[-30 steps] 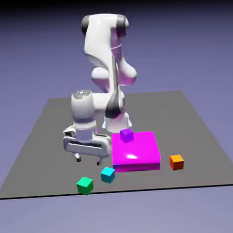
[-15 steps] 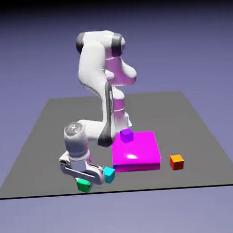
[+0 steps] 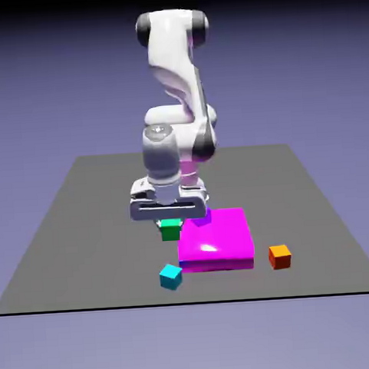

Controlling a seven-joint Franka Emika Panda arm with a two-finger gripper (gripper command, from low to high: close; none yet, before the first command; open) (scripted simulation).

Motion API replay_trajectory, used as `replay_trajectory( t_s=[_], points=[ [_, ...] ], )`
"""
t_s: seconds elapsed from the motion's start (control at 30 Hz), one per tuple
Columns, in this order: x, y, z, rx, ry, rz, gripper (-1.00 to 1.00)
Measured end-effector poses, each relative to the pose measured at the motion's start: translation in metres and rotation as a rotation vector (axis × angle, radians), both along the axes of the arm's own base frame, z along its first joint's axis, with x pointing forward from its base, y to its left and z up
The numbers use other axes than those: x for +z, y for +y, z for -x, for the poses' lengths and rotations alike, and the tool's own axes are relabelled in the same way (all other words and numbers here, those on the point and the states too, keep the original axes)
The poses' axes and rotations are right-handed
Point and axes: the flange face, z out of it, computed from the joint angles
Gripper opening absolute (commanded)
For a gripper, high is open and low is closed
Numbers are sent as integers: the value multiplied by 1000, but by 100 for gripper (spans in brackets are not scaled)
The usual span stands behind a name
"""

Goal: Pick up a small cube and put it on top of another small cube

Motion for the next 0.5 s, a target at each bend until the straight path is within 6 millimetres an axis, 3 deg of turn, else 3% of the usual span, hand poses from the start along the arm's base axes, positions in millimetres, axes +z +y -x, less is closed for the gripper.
replay_trajectory(
  t_s=[0.23,0.5],
  points=[
    [24,43,67,240,-4,5,-100],
    [28,75,146,514,-6,25,-100]
  ],
)
